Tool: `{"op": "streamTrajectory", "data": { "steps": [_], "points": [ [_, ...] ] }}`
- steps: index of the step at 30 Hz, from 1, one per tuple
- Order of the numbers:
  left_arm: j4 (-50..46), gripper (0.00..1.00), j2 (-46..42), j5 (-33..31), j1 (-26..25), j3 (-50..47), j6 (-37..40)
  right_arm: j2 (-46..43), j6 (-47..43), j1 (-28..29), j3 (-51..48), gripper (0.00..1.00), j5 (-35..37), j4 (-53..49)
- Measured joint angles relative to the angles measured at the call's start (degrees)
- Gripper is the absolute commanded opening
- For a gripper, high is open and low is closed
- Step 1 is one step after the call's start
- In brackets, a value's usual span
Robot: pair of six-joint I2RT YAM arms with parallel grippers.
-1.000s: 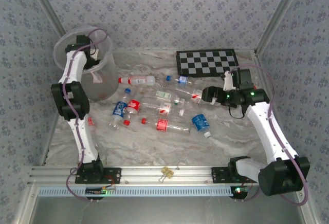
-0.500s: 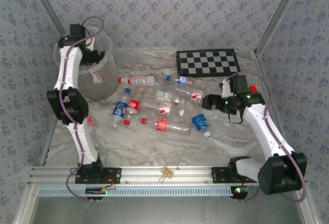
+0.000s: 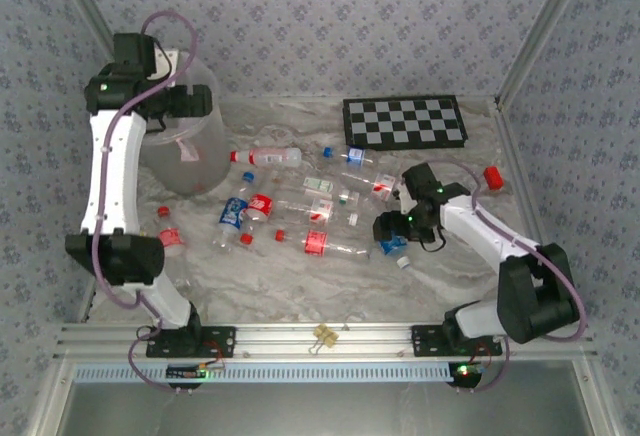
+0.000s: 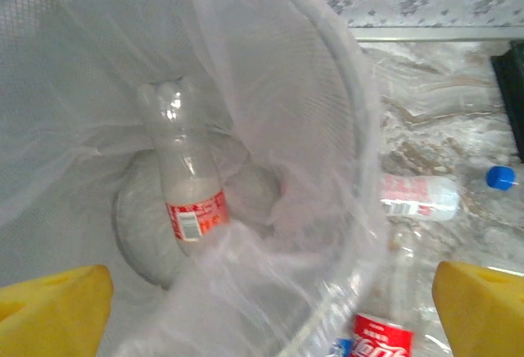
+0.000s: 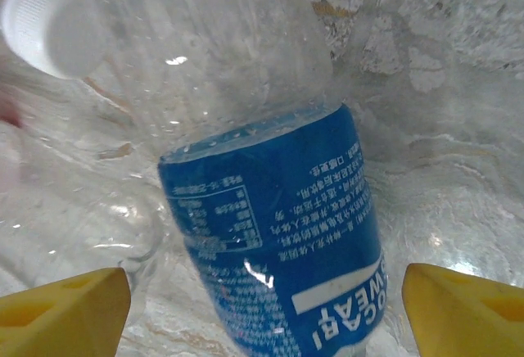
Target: Put the plastic bottles in the bin
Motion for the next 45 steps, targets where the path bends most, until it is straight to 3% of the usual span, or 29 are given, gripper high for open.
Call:
{"op": "streamTrajectory", "data": {
  "steps": [5, 10, 16, 20, 25, 31, 37, 45],
  "points": [
    [6.8, 1.0, -12.3, 3.4, -2.6, -14.8, -4.5, 3.0, 1.0, 0.0, -1.3, 0.8, -0.1, 2.3],
    [22.5, 1.0, -24.7, 15.5, -6.7, -35.5, -15.7, 5.7, 1.5, 0.1, -0.7, 0.7, -0.5, 3.5],
    [39.6, 1.0, -24.8, 19.9, -21.1, -47.8, -27.1, 5.3, 0.8, 0.2, 3.2, 0.59, 0.4, 0.2],
    [53.4, 1.0, -22.1, 22.1, -26.0, -55.9, -35.1, 2.9, 0.1, 0.1, 7.8, 0.57, 0.4, -3.1],
    [63.5, 1.0, -15.8, 23.5, -29.8, -57.7, -41.8, -0.7, -0.7, -1.1, 12.6, 0.55, -5.8, -2.1],
    [72.3, 1.0, -11.1, 24.5, -33.4, -56.3, -47.1, -1.9, 3.4, -3.2, 12.4, 0.55, -18.6, 9.6],
    [77.5, 0.99, -7.6, 24.8, -35.7, -56.3, -49.6, -1.7, 8.8, -2.7, 11.3, 0.55, -25.4, 19.7],
    [83.1, 0.83, -4.1, 24.8, -36.7, -56.3, -53.4, -1.3, 11.8, -0.2, 10.7, 0.55, -28.5, 24.9]
  ]
}}
